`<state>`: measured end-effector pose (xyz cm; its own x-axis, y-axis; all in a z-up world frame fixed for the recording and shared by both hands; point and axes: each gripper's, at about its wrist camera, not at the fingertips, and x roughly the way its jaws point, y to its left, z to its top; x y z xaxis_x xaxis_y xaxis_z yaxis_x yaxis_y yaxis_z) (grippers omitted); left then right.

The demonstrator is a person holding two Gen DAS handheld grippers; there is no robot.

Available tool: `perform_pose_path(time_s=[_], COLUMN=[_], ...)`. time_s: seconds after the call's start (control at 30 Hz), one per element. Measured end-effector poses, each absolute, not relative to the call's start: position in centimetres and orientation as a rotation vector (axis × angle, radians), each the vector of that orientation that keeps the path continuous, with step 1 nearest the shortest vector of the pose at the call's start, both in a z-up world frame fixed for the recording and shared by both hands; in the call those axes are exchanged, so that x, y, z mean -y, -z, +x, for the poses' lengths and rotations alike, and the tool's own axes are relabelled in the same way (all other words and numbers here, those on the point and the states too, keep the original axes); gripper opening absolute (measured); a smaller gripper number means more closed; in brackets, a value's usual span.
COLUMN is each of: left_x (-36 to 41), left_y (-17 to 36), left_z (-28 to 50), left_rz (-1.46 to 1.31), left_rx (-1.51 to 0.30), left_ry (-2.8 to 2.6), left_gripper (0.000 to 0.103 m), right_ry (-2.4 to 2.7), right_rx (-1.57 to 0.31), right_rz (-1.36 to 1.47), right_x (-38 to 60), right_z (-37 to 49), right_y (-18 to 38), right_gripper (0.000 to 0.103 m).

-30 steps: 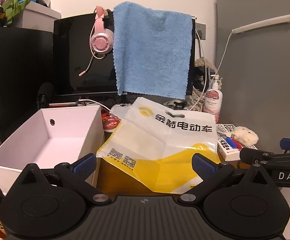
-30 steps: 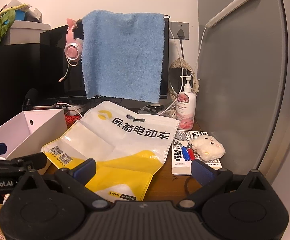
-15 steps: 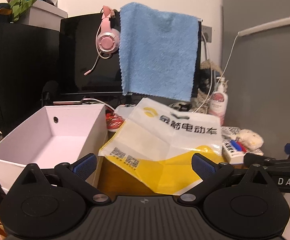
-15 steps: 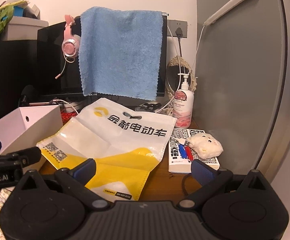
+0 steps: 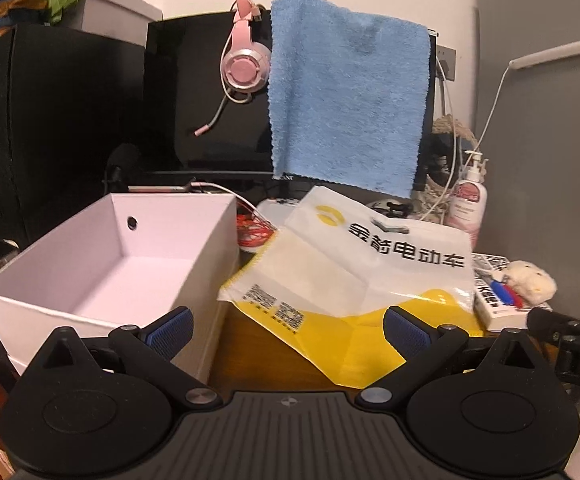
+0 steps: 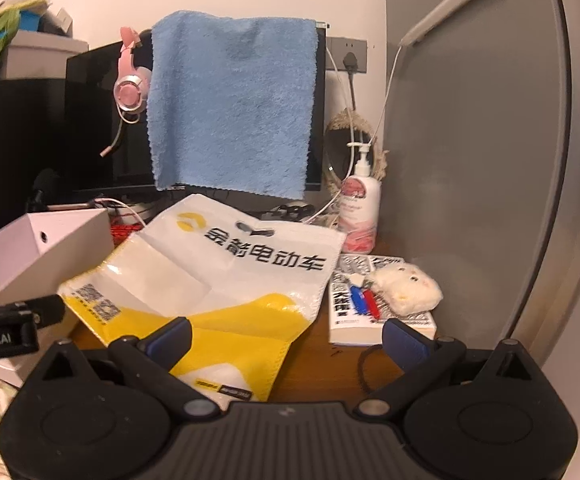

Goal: Fold shopping bag
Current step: 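Move the left tool toward the bag edge beside the white box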

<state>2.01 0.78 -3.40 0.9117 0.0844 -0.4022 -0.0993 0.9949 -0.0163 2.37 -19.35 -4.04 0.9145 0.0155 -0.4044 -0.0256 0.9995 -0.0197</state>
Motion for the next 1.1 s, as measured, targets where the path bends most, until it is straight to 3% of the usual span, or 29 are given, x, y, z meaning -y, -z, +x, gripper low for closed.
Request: perform_pose_path(time_s=[0.53, 0.8, 1.1], left_x=[-2.9, -3.2, -4.8], left_y=[5.7, 7.2, 9.1], left_z=[3.9, 3.3, 6.9], left_rz=[-0.238, -0.316, -0.581], left_rx=[-0.490, -0.357, -0.453], left_ry=[0.017, -0.088, -0.230], left_gripper=[0.103, 0.103, 0.100], right_ry=[-0.073, -0.133, -0.238], right_rx=[-0.329, -0.328, -0.352], right_rz=[-0.035, 0.002, 0.141], right_x=[19.7, 20.0, 21.8], right_z=[1.9, 2.4, 3.1], right_y=[5.1, 6.3, 8.2], right_gripper=[0.103, 0.103, 0.103])
